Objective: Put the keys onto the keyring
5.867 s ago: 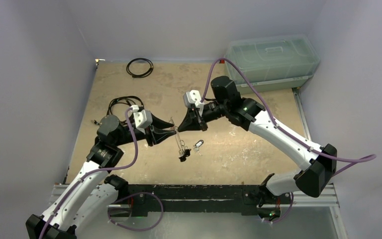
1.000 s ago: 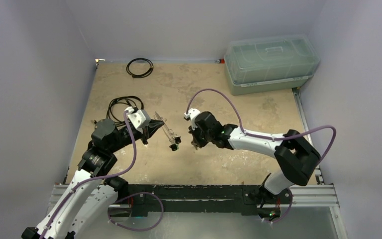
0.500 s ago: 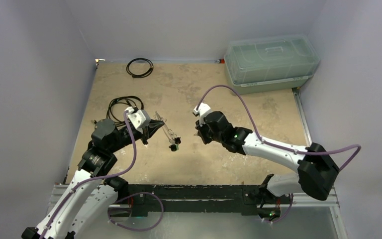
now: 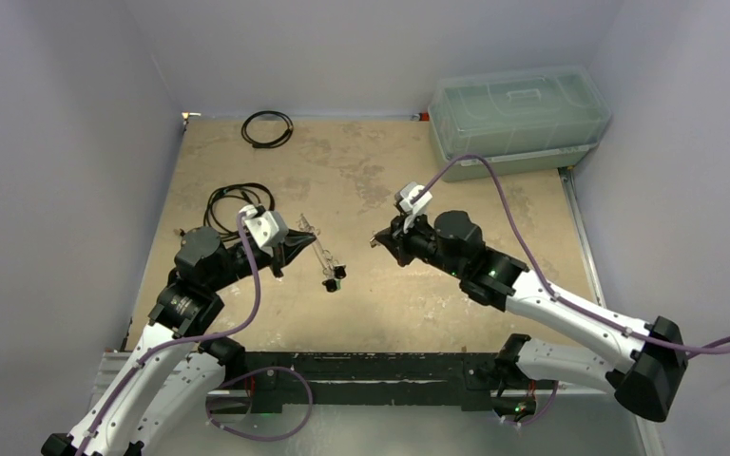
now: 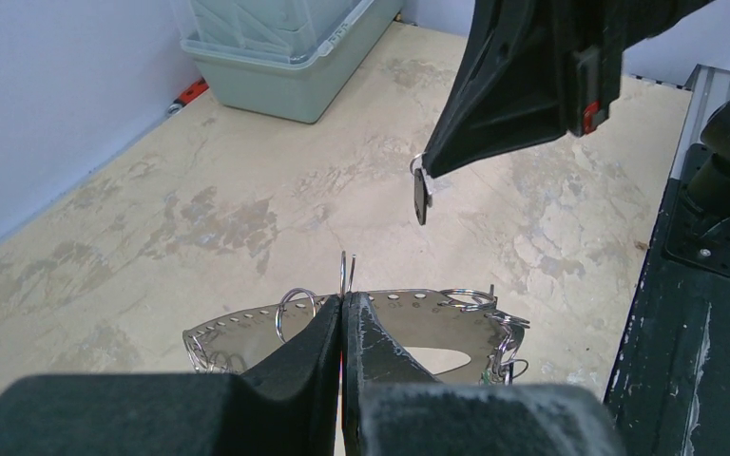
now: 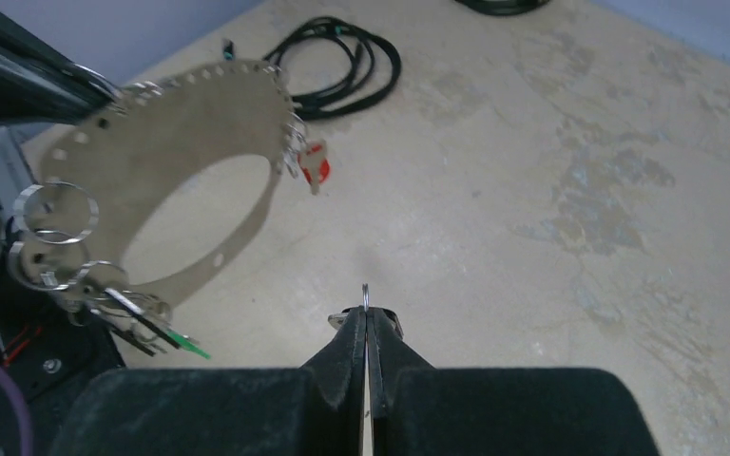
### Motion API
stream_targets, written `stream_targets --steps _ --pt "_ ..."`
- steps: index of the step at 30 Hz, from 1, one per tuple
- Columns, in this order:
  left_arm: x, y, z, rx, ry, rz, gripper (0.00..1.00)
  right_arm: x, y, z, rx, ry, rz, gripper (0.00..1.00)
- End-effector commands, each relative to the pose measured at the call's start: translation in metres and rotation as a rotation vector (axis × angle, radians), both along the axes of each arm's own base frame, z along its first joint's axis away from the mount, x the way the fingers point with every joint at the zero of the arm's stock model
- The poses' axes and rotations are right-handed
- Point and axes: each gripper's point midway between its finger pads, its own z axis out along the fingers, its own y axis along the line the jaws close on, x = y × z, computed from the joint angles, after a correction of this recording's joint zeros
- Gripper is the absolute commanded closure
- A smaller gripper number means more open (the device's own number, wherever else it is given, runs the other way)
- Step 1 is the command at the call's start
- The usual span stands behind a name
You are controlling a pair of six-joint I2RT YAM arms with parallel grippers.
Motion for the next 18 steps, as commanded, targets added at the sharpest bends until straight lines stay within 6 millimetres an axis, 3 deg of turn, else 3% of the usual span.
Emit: stream_targets --steps 1,9,18 --pt "-0.005 -0.004 0.033 -0.04 -0.107 -0.041 1.0 -0.018 0.017 0.053 0.145 -0.138 0.152 1.0" --pt "-0.012 -0.01 0.035 -0.051 -0.109 -0.091 1.0 -0.044 0.035 0.095 0.227 -0.258 0.357 1.0" --pt "-0.02 -0.015 0.035 -0.06 -0.11 -0.146 1.0 -0.052 0.057 0.102 0.19 -0.272 0.505 1.0"
